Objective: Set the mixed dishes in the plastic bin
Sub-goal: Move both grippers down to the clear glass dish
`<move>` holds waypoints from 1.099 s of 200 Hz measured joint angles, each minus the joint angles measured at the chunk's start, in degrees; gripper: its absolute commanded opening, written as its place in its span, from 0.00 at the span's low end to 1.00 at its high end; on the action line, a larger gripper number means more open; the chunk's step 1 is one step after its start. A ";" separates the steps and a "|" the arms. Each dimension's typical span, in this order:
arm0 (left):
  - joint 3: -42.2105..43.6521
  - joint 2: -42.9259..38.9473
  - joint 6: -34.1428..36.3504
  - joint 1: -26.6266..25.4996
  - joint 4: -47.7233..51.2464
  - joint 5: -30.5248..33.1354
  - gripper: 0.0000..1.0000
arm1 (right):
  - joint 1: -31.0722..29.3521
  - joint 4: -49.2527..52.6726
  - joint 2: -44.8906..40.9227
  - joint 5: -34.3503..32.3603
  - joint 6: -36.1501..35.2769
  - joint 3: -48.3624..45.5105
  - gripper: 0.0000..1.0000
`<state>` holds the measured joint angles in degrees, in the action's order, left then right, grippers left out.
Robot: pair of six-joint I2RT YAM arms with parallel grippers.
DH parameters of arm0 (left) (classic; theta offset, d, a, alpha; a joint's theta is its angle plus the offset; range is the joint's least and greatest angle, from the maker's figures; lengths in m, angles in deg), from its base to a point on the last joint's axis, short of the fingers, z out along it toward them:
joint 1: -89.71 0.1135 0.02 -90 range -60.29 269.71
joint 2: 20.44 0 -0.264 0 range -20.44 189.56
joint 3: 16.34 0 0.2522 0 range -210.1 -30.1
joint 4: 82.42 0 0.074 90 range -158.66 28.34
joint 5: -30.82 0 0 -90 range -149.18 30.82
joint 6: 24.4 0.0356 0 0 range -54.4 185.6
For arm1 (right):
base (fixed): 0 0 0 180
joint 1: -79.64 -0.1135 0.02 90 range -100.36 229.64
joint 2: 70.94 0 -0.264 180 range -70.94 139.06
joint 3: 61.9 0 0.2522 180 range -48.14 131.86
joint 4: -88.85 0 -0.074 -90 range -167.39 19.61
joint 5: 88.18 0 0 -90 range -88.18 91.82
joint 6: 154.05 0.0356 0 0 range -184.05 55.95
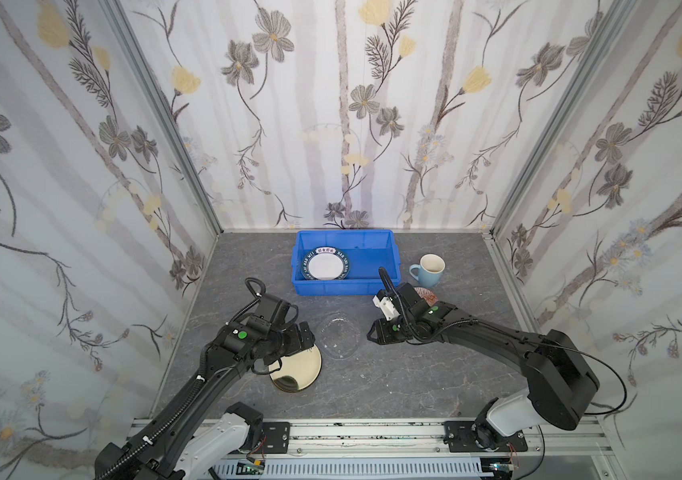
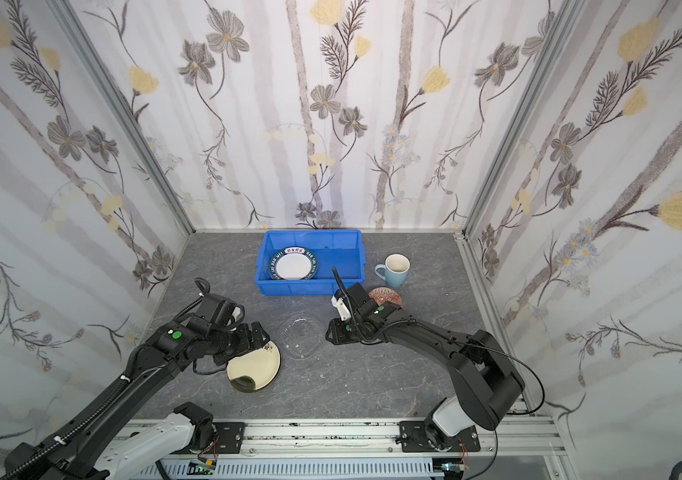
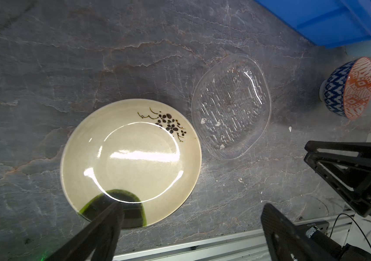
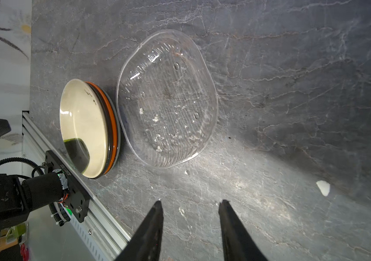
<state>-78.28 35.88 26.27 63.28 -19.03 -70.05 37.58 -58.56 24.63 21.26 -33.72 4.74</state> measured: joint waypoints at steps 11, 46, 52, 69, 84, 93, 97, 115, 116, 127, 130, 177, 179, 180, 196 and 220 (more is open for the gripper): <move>-2.16 2.89 0.42 -0.09 0.13 0.28 1.00 | -0.02 -1.09 0.09 0.15 0.74 -0.39 0.44; -11.10 15.61 6.23 -0.09 1.18 0.79 1.00 | -0.15 -4.00 3.61 1.22 1.16 0.20 0.43; -12.79 17.92 7.30 0.00 1.51 0.83 1.00 | -0.17 -4.17 4.63 1.33 1.16 0.68 0.43; -16.39 24.15 10.82 0.52 1.16 0.96 1.00 | -0.17 -4.79 7.08 1.81 1.18 1.64 0.43; -18.73 28.15 12.87 1.20 1.09 0.96 1.00 | -0.17 -5.16 8.98 2.25 1.38 2.38 0.43; -19.69 30.08 14.03 1.62 0.81 0.87 0.99 | -0.17 -5.44 10.05 2.60 1.40 2.99 0.42; -20.02 30.77 14.12 1.81 0.76 0.72 0.99 | -0.17 -5.62 10.67 2.82 1.40 3.37 0.42; -21.24 33.09 15.67 2.73 0.68 -0.04 0.99 | -0.07 -5.92 12.94 3.06 1.60 5.09 0.42; -21.29 33.22 15.78 2.82 0.68 -0.09 0.99 | -0.04 -5.92 13.11 3.13 1.60 5.25 0.42; -21.79 34.16 16.90 3.56 0.70 -0.52 0.99 | 0.09 -5.99 14.34 3.19 1.60 6.25 0.42; -21.92 34.40 16.87 3.78 0.66 -0.63 0.99 | 0.13 -6.05 14.64 3.19 1.60 6.49 0.41; -22.56 36.98 18.91 6.40 0.24 -2.78 0.98 | 1.14 -5.92 19.10 3.34 1.60 9.49 0.39; -22.56 37.11 19.04 6.54 0.22 -2.86 0.98 | 1.18 -5.90 19.21 3.34 1.60 9.53 0.39; -22.56 37.16 19.06 6.56 0.20 -2.89 0.98 | 1.20 -5.90 19.26 3.34 1.60 9.55 0.39; -22.56 38.03 19.69 7.02 -0.04 -3.41 0.98 | 1.51 -5.64 19.91 3.32 1.60 9.68 0.40; -22.51 39.01 20.09 7.32 -0.24 -4.37 0.97 | 1.57 -5.49 20.24 3.19 1.60 9.88 0.38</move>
<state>-100.80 74.89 46.36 70.60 -19.27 -74.42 39.15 -64.05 44.87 24.45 -32.13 14.62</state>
